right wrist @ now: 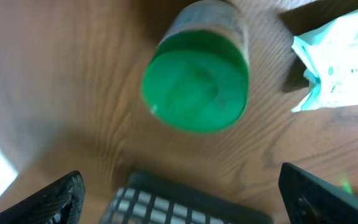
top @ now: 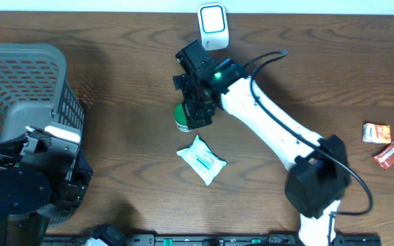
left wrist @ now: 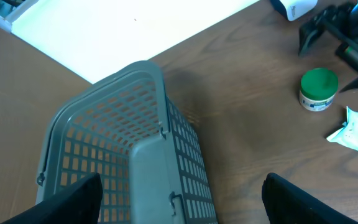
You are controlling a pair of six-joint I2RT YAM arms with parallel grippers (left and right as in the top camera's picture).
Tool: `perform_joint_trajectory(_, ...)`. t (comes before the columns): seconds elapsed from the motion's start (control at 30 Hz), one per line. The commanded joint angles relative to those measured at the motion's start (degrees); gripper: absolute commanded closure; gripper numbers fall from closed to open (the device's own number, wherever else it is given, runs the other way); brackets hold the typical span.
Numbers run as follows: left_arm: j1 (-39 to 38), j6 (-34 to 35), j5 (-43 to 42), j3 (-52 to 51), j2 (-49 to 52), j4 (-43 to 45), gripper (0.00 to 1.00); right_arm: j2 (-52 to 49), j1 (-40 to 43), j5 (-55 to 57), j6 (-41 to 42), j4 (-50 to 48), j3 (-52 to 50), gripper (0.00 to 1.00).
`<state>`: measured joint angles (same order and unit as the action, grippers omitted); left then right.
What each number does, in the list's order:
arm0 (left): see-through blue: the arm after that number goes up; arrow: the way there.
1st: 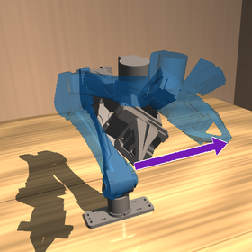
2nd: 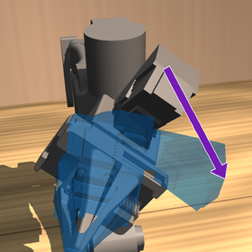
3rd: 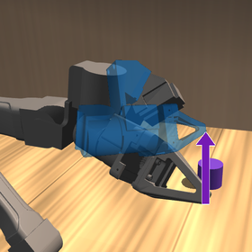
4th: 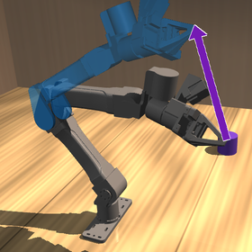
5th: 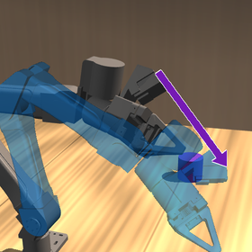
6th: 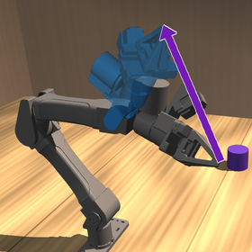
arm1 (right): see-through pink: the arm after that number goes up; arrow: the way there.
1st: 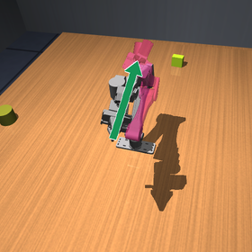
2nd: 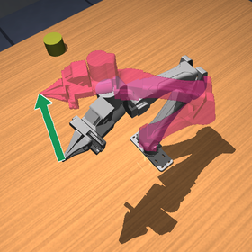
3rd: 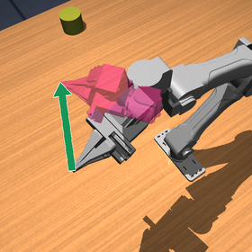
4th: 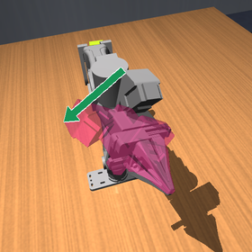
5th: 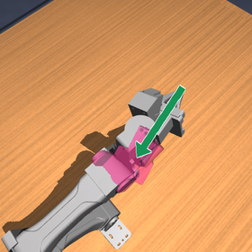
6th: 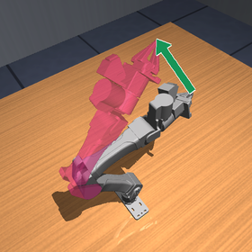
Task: Scan the item barcode
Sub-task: 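Reach the right gripper over the green-lidded jar and grasp it, then lift the jar toward the scanner with the right gripper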
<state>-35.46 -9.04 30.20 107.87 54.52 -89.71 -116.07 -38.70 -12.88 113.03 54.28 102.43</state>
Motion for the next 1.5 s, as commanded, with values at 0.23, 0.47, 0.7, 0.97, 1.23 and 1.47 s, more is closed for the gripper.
perform_joint_trajectory(0.23, 0.02, -0.15, 0.48, -0.04, -0.35, -0.04, 0.18, -8.04, -0.33, -3.19, 4.37, -4.48, 0.85, 0.01)
perform_joint_trajectory(0.47, 0.02, -0.15, 0.5, -0.04, -0.35, -0.04, 0.18, -11.61, -0.26, -3.21, 4.31, -4.22, 0.85, 0.31)
perform_joint_trajectory(0.7, 0.02, -0.15, 0.48, -0.04, -0.35, -0.02, 0.18, -12.0, 0.02, -2.4, -1.92, -2.95, 0.85, 0.5)
perform_joint_trajectory(0.97, 0.02, -0.15, 0.48, -0.04, -0.35, -0.02, 0.18, -11.98, 2.1, 0.96, -26.67, -1.38, 0.85, 0.58)
perform_joint_trajectory(1.23, 0.02, -0.15, 0.5, -0.04, -0.35, -0.04, 0.18, -11.98, 6.29, 0.96, -55.04, 2.8, 0.87, 0.58)
perform_joint_trajectory(1.47, 0.02, -0.15, 0.48, -0.04, -0.35, -0.04, 0.18, -11.96, 10.32, 0.98, -66.71, 10.29, 0.98, 0.58)
